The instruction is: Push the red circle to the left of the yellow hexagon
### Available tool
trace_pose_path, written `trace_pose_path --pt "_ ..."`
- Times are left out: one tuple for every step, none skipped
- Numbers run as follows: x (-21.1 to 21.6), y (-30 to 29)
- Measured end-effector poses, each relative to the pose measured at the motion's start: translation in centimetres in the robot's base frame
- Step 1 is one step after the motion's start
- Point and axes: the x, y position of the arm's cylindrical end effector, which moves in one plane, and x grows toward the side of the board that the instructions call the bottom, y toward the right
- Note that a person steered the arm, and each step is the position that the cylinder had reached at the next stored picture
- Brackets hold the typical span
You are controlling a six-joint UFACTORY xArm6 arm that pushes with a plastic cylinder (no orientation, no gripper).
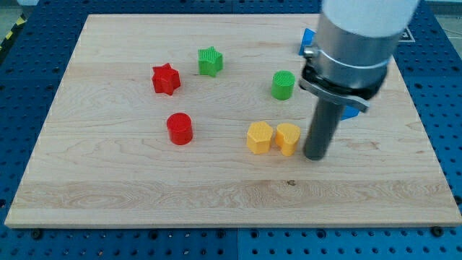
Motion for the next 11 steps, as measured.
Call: trace_pose_path --pt "7.4 -3.0" --pt "8.3 -10.3" --pt "5.9 -20.1" --pt "-1.9 -27.8" --pt "-6.3 -30.6" --pt "-6.2 -26.5" --pt "-6.2 -23.2" --pt "-5.2 -21.7" --pt "-4.7 -21.5" --pt "-4.4 -19.5" --pt "-3.7 -17.8"
